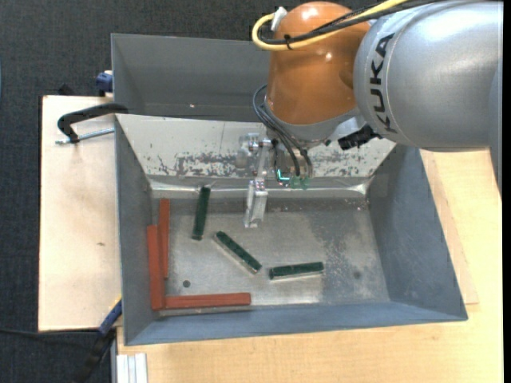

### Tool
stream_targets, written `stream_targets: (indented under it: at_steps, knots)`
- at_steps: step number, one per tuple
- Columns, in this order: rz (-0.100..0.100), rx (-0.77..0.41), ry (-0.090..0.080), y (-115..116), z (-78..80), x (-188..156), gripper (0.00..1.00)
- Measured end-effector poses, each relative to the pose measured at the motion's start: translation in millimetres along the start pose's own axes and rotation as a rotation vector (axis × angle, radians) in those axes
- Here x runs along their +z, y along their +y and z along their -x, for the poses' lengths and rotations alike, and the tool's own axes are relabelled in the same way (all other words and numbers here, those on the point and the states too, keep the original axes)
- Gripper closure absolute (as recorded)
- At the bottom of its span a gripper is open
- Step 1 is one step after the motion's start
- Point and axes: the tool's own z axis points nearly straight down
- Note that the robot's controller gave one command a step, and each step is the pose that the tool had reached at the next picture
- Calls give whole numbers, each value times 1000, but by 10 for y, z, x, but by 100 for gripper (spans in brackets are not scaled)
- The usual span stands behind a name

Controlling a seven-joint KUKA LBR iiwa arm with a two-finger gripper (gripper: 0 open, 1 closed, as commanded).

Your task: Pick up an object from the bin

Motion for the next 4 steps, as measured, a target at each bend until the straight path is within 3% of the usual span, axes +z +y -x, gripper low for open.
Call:
stream_targets:
  at_steps: [1, 2, 3, 4]
  knots:
    - [1, 2, -9, -6, 16, -50, 0]
    - [2, 15, -14, -97, -143, 478, 0]
    - [0, 100, -5, -126, -189, 1045, 0]
    - [1, 356, -6, -67, -246, 1240, 0]
